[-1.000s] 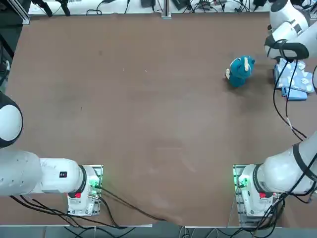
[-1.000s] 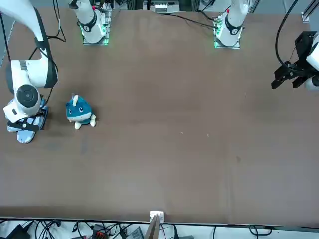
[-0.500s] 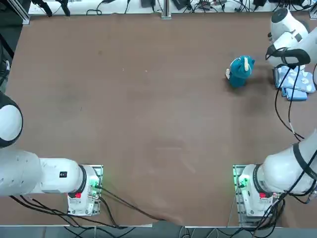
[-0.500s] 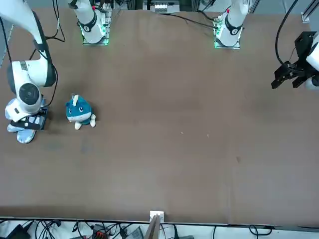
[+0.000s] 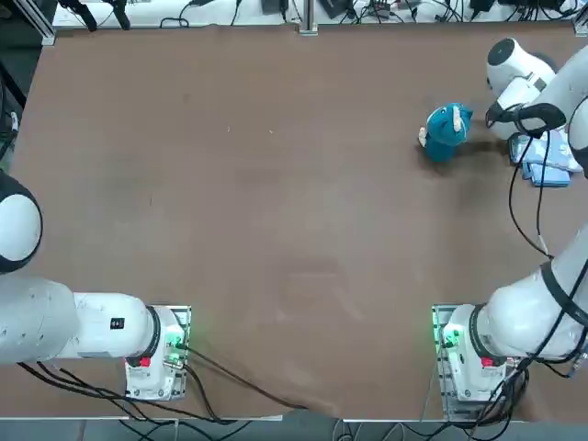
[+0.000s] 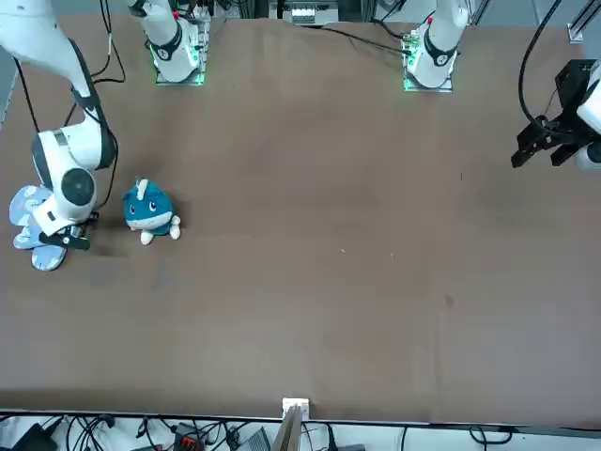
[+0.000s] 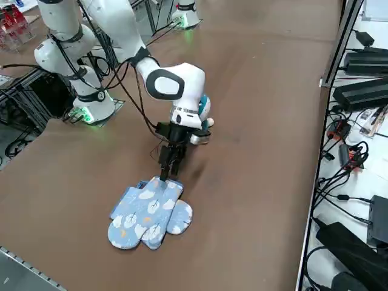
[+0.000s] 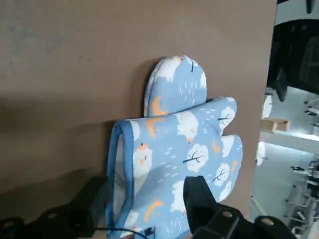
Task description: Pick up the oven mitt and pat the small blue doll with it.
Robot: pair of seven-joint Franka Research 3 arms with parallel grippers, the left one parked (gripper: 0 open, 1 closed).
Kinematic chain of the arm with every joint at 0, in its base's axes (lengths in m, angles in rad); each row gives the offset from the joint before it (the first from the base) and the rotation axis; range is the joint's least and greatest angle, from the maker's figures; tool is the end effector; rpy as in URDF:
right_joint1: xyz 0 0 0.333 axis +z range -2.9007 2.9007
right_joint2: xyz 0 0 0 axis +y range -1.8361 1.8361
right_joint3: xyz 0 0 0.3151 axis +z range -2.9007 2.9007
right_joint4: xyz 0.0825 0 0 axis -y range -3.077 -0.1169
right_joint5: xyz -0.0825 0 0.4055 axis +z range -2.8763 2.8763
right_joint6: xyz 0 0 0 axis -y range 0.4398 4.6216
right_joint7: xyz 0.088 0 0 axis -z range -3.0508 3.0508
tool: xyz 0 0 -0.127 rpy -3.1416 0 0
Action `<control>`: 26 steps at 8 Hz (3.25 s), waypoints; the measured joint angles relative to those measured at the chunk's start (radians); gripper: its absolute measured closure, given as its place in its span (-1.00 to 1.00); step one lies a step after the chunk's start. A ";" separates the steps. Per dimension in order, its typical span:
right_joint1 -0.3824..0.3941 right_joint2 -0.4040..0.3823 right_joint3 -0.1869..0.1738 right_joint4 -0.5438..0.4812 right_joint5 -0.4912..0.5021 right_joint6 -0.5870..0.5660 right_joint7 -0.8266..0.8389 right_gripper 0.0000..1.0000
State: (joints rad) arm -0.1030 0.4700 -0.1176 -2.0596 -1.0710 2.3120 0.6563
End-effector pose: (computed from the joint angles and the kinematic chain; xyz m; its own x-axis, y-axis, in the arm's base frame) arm 0.5695 -0.1602 0.1628 0.9991 -0.0312 -0.0300 -0.0017 -0.7206 0.6933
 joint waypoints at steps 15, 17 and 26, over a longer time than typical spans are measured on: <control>-0.052 0.060 -0.001 0.035 -0.113 0.000 0.043 0.87; -0.053 0.022 -0.002 0.078 -0.110 -0.024 -0.012 0.92; -0.031 -0.259 0.076 0.533 0.627 -0.620 -0.930 0.92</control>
State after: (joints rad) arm -0.1336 0.2107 -0.0413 -1.5270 -0.4437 1.6924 -0.2741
